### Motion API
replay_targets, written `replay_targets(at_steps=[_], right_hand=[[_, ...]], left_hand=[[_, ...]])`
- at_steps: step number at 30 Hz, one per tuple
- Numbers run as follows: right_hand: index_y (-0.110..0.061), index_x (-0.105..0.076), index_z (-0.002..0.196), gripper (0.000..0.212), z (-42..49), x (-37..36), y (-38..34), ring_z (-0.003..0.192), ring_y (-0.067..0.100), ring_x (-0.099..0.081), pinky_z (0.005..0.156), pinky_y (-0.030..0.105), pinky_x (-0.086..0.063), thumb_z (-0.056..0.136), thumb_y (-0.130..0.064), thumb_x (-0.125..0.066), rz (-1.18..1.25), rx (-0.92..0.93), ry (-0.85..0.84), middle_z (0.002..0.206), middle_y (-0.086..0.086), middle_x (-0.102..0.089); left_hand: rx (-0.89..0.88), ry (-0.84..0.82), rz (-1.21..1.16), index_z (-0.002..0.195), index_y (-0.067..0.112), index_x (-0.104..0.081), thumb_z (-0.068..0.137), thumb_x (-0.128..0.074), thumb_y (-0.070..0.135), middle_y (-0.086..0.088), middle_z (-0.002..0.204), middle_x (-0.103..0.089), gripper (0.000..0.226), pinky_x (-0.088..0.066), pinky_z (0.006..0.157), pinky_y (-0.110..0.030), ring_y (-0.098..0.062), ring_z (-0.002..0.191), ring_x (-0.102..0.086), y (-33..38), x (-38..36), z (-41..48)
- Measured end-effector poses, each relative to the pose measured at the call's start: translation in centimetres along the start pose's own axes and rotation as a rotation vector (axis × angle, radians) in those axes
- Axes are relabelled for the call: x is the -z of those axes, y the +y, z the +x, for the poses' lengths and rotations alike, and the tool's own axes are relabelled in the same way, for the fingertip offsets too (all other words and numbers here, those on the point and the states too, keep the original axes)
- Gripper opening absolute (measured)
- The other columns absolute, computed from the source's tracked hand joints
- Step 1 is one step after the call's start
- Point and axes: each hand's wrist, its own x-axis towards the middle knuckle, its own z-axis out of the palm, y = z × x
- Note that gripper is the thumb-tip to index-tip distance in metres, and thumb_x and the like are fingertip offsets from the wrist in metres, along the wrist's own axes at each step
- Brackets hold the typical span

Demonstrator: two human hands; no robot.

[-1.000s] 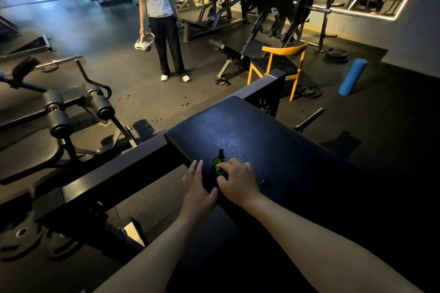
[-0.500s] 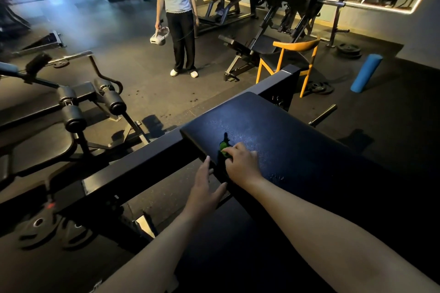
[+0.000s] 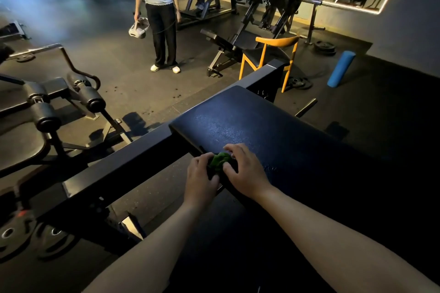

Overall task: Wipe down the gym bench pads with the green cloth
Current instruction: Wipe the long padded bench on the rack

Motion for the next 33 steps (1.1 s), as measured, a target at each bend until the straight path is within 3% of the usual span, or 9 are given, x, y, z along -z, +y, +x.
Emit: replay_targets(at_steps=[8,18,20,22,24,25,28,31,33], right_hand=[[-0.017,-0.063,0.117,0.036,-0.5,-1.4,1.2,0.098,0.023,-0.056,0.084,0.041,-0.045,0.084,-0.023,-0.051,-0.275,0.022,0.122,0.106,-0.001,-0.061],[-0.019,-0.068,0.109,0.041,0.0,-1.7,1.4,0.097,0.023,-0.059,0.078,0.039,-0.043,0.079,-0.025,-0.039,-0.306,0.010,0.163,0.101,-0.003,-0.064],[-0.020,-0.069,0.103,0.037,-0.1,-1.5,1.4,0.094,0.024,-0.060,0.077,0.039,-0.044,0.078,-0.021,-0.042,-0.295,-0.002,0.167,0.099,-0.003,-0.064],[-0.021,-0.069,0.102,0.034,-0.3,-1.4,1.3,0.094,0.024,-0.060,0.077,0.038,-0.045,0.077,-0.017,-0.046,-0.274,-0.032,0.168,0.098,-0.004,-0.065],[-0.021,-0.068,0.104,0.034,-0.6,-1.1,1.2,0.094,0.023,-0.060,0.079,0.038,-0.047,0.078,-0.016,-0.048,-0.258,-0.048,0.149,0.099,-0.004,-0.065],[-0.021,-0.068,0.106,0.034,-0.7,-0.9,1.1,0.095,0.023,-0.060,0.080,0.038,-0.048,0.079,-0.015,-0.050,-0.250,-0.039,0.131,0.100,-0.004,-0.065],[-0.020,-0.067,0.110,0.033,-1.7,-0.3,1.3,0.096,0.023,-0.058,0.082,0.039,-0.045,0.080,-0.013,-0.053,-0.275,-0.008,0.094,0.100,-0.002,-0.062],[-0.026,-0.064,0.102,0.024,-3.5,-0.2,1.9,0.093,0.021,-0.051,0.081,0.037,-0.029,0.083,-0.023,-0.050,-0.443,-0.035,0.145,0.096,-0.006,-0.058],[-0.026,-0.064,0.098,0.018,-3.8,0.0,2.0,0.090,0.022,-0.052,0.078,0.036,-0.032,0.084,-0.024,-0.052,-0.459,-0.047,0.155,0.094,-0.006,-0.057]], left_hand=[[0.354,0.160,-0.186,0.133,0.016,-0.045,0.090,-0.053,-0.003,-0.016,0.118,-0.051,0.048,-0.034,0.083,-0.028,-0.025,0.100,-0.051,-0.5,0.4,2.4],[0.243,-0.034,-0.129,0.121,0.015,-0.054,0.082,-0.050,-0.008,-0.016,0.109,-0.048,0.045,-0.045,0.086,-0.032,-0.028,0.088,-0.053,0.0,-1.7,-0.9],[0.181,-0.115,-0.151,0.122,0.025,-0.051,0.085,-0.057,0.001,-0.013,0.110,-0.050,0.044,-0.047,0.087,-0.034,-0.026,0.092,-0.057,-0.1,-1.9,-2.4],[0.129,-0.148,-0.209,0.114,0.049,-0.045,0.087,-0.063,0.017,-0.008,0.108,-0.059,0.045,-0.051,0.085,-0.032,-0.022,0.094,-0.063,-0.5,-2.0,-3.7],[0.132,-0.156,-0.227,0.107,0.058,-0.042,0.091,-0.062,0.018,-0.003,0.101,-0.068,0.047,-0.049,0.079,-0.017,-0.015,0.090,-0.066,-0.8,-1.9,-4.4],[0.156,-0.133,-0.223,0.109,0.055,-0.043,0.093,-0.060,0.014,-0.002,0.099,-0.070,0.047,-0.046,0.074,-0.014,-0.015,0.088,-0.067,-0.9,-1.8,-4.3],[0.287,0.004,-0.261,0.124,0.038,-0.045,0.099,-0.055,0.015,-0.008,0.103,-0.069,0.035,-0.046,0.075,-0.029,-0.025,0.089,-0.066,-0.8,-1.3,-3.0],[0.327,-0.005,-0.285,0.131,0.035,-0.044,0.102,-0.052,0.021,-0.006,0.112,-0.065,0.033,-0.046,0.082,-0.035,-0.025,0.097,-0.063,-0.5,-1.2,-2.1],[0.304,-0.017,-0.272,0.129,0.034,-0.048,0.100,-0.054,0.017,-0.006,0.115,-0.065,0.034,-0.049,0.089,-0.038,-0.025,0.101,-0.063,0.0,-1.3,-1.9]])
